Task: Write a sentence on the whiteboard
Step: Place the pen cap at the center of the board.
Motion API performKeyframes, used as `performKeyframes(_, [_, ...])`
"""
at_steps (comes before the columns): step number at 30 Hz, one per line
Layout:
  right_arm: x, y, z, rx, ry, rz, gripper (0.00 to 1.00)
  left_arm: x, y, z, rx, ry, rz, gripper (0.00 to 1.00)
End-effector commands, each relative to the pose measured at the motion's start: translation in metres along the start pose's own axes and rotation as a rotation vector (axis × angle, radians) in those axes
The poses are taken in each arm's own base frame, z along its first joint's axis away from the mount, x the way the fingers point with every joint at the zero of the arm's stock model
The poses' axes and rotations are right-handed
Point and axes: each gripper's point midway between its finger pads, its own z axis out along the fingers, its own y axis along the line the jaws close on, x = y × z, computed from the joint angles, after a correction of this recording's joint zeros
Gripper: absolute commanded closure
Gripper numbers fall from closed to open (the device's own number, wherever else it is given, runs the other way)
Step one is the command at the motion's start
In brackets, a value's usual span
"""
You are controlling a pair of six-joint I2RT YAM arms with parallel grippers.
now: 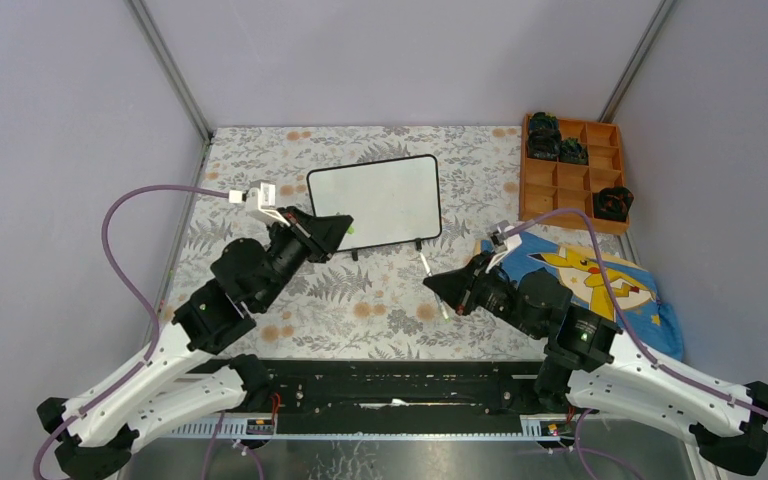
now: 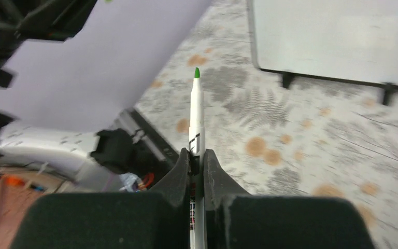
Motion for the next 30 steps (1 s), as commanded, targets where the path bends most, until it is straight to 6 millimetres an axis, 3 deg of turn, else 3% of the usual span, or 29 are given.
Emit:
performKeyframes(1, [-0.01,-0.062,-0.023,0.343,-0.024,-0.083,1.0,0.039,0.091,-0.017,-0.361,0.158,0.231,1.0])
performKeyframes(3, [-0.004,-0.073,-0.027,0.387,-0.013,-0.094,1.0,0.069,0.114,-0.021,-0.417,0.268,0.27,1.0])
performKeyframes(6, [0.003,-0.081,-0.027,0.4,-0.017,-0.09,1.0,0.115,0.131,-0.021,-0.43,0.426,0.271,1.0])
performKeyframes(11, [0.009,-0.085,-0.027,0.406,-0.009,-0.097,1.0,0.179,0.143,-0.009,-0.409,0.637,0.236,1.0])
performKeyframes(14, [0.012,-0.088,-0.028,0.411,-0.001,-0.106,1.0,0.212,0.14,0.006,-0.368,0.737,0.205,1.0])
performKeyframes(20, [0.012,-0.089,-0.034,0.408,-0.005,-0.109,1.0,0.252,0.149,0.028,-0.408,0.826,0.249,1.0])
performKeyframes(25, [0.012,-0.091,-0.042,0.413,-0.01,-0.115,1.0,0.279,0.167,0.03,-0.461,0.884,0.262,1.0])
performKeyframes(30, [0.01,-0.091,-0.044,0.411,-0.016,-0.118,1.0,0.294,0.179,0.029,-0.49,0.915,0.269,0.98])
